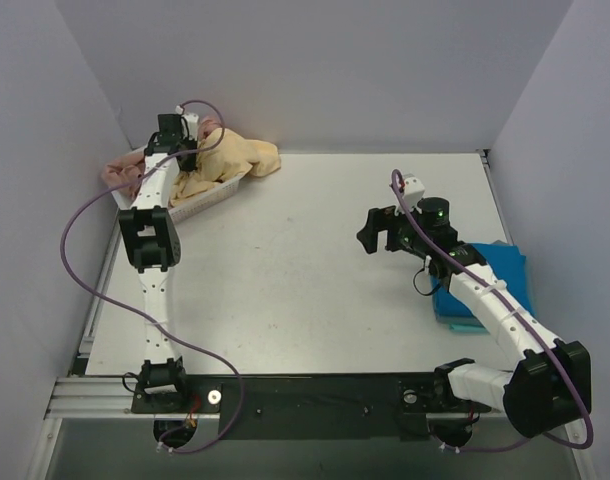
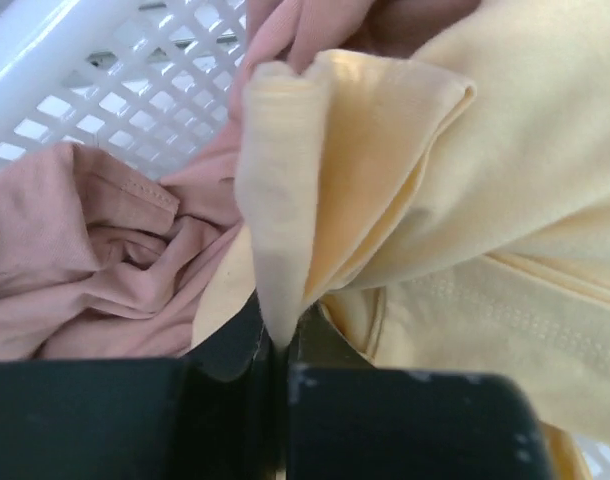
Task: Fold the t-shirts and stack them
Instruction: Grab crumpled tshirt from bin with the left arm, then move the tshirt to the center of the board
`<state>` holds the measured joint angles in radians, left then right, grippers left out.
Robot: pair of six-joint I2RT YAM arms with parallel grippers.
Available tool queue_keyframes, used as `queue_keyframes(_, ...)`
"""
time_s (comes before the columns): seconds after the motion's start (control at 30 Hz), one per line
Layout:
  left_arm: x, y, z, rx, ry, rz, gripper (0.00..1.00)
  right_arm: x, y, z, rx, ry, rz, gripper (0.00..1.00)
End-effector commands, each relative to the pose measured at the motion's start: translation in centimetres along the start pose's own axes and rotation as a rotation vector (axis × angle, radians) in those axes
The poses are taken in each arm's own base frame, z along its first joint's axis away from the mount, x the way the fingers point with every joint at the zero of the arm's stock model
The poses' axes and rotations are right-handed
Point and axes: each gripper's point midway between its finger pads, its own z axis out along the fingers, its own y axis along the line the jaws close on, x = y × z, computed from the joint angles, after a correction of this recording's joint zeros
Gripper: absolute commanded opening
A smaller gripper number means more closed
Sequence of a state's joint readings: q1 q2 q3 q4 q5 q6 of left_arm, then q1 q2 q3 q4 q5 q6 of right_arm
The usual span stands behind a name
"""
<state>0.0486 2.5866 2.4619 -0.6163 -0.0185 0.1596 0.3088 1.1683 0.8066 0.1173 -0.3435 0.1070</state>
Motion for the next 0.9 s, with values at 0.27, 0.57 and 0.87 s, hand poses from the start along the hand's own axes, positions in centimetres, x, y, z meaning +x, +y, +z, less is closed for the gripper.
queue_keyframes(0.27, -21.3, 4.8, -23.5, -0.032, -0.669, 0.001, 0.00, -3.4, 1.5, -1.4, -0.012, -0.073, -0.063, 0.91)
queue_keyframes(0.57, -25.9, 2.1, -41.8, 0.113, -0.930, 0.070, 0.00, -3.1, 2.2, -3.4, -0.026, -0.120, -0.069, 0.91)
queue_keyframes(0.87, -24.2, -1.4, -56.8, 0.213, -1.080, 0.166, 0.00, -3.1, 3.6, -5.2, -0.069, -0.156, -0.028, 0.91)
